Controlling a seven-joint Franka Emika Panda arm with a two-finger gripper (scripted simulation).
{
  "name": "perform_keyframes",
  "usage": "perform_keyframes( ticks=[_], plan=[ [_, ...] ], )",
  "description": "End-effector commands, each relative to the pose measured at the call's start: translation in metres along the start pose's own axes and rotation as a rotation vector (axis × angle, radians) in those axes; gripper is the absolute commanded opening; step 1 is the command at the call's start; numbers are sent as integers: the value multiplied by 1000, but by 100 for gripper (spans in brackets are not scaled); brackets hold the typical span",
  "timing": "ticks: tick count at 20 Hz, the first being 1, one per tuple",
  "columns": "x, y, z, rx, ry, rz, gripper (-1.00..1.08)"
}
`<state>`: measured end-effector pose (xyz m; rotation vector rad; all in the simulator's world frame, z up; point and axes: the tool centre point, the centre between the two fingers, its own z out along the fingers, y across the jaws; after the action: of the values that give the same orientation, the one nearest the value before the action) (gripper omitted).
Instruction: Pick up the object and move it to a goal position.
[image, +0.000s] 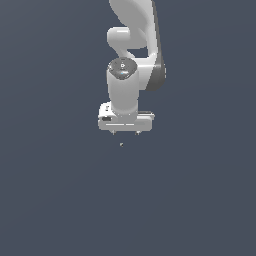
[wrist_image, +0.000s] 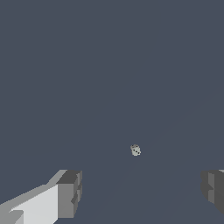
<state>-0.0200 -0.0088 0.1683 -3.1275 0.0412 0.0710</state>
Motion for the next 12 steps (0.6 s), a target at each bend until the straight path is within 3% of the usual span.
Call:
perform_keyframes(
  ticks=[1,12],
  plan=[
    [-1,0,0,0,-2,1,100],
    [-6,8,33,-5,12,-56,100]
  ],
)
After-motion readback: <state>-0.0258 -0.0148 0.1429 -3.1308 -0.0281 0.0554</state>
